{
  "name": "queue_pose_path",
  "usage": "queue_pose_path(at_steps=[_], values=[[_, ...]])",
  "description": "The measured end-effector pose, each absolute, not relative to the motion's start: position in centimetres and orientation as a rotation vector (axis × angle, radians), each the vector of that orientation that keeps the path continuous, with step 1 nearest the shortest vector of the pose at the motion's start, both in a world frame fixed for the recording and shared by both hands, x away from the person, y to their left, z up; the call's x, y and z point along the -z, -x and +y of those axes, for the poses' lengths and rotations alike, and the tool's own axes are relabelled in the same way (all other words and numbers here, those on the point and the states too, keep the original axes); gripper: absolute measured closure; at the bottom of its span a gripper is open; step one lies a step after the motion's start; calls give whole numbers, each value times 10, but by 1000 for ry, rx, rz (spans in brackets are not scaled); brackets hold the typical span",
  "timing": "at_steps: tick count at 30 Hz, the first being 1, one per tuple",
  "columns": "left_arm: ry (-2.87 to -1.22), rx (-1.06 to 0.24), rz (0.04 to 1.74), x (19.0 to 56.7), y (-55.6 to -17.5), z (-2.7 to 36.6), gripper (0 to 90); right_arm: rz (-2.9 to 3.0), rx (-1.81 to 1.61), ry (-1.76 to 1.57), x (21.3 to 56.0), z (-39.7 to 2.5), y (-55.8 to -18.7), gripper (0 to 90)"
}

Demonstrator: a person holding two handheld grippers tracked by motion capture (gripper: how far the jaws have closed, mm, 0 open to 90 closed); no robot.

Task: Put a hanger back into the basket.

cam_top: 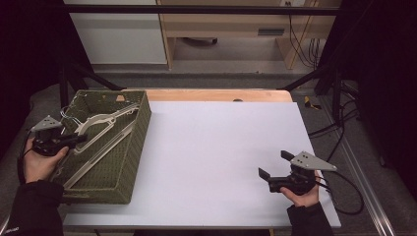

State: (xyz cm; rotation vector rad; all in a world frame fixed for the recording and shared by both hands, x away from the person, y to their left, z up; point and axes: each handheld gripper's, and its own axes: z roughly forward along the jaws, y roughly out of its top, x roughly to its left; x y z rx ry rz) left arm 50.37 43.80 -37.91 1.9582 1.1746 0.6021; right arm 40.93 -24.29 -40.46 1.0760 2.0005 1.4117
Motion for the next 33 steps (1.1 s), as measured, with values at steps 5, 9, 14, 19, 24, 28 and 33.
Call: queue_pose_path(at_steps=[5, 9, 14, 19, 24, 28, 33], values=[[-1976, -622, 1239, 377, -502, 441, 728, 2002, -1406, -1073, 405, -243, -410, 7], [-1943, -614, 1337, 380, -501, 452, 795, 2003, -1408, -1072, 405, -243, -410, 8], [-1939, -603, 1369, 382, -502, 454, 797, 2007, -1406, -1076, 406, -242, -410, 8], [-1975, -612, 1441, 386, -505, 454, 734, 2008, -1404, -1077, 406, -241, -410, 8], [-1936, -633, 1444, 382, -503, 454, 647, 2007, -1405, -1072, 406, -241, -410, 8], [-1912, -644, 1416, 378, -500, 450, 594, 2006, -1404, -1073, 406, -241, -410, 7], [-1849, -694, 1338, 364, -491, 436, 477, 1998, -1410, -1076, 405, -243, -410, 7]])
